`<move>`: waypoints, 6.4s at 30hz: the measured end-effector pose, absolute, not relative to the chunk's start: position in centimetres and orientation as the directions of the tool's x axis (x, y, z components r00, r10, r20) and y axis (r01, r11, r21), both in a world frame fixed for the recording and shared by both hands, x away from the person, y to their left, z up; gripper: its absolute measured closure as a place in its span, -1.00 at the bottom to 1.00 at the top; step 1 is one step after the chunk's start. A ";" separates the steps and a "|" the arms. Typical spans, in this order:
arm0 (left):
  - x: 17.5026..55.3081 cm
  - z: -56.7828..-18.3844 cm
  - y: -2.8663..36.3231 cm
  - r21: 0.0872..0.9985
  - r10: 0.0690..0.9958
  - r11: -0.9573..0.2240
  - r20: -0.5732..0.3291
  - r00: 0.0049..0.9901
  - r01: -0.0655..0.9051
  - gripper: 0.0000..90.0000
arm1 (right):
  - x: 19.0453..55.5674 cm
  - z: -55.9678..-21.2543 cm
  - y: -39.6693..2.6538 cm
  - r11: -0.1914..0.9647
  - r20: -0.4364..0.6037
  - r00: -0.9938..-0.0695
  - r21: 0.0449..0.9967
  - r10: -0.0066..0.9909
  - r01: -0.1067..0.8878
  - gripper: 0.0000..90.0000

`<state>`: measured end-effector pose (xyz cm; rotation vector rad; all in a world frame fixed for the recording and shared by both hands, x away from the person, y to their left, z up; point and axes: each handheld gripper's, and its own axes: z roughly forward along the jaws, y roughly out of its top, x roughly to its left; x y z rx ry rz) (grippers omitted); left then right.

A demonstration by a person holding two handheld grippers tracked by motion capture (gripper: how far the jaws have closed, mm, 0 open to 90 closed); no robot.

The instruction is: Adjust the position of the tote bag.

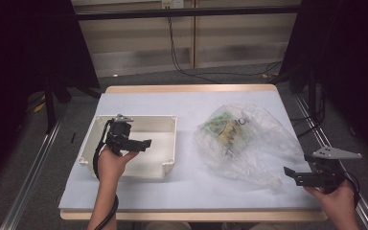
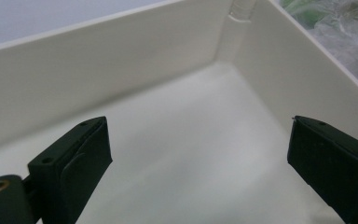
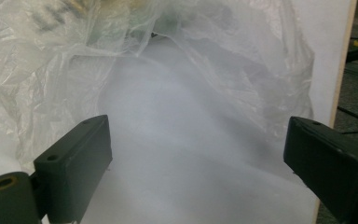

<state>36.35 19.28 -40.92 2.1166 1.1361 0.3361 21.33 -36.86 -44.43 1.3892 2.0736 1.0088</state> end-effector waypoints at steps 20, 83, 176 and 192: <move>35.4 -40.9 17.3 0.655 0.758 -0.473 -0.039 0.651 0.589 -0.81 | 21.9 -44.4 -36.2 0.273 0.034 -0.446 0.748 0.895 0.605 -0.27; 34.7 -39.3 8.8 0.665 0.594 -0.596 -0.012 0.805 0.450 -0.75 | 20.1 -46.0 -34.8 0.297 0.118 -0.518 0.703 0.847 0.646 0.89; 29.2 -46.6 -4.6 0.570 0.250 -0.779 -0.098 0.963 0.260 -0.15 | 20.3 -46.2 -33.2 0.298 0.161 -0.538 0.687 0.827 0.663 0.67; 29.4 -46.4 -2.7 0.556 0.279 -0.780 -0.100 0.955 0.286 0.88 | 21.4 -46.6 -32.0 0.321 0.158 -0.549 0.668 0.821 0.672 0.78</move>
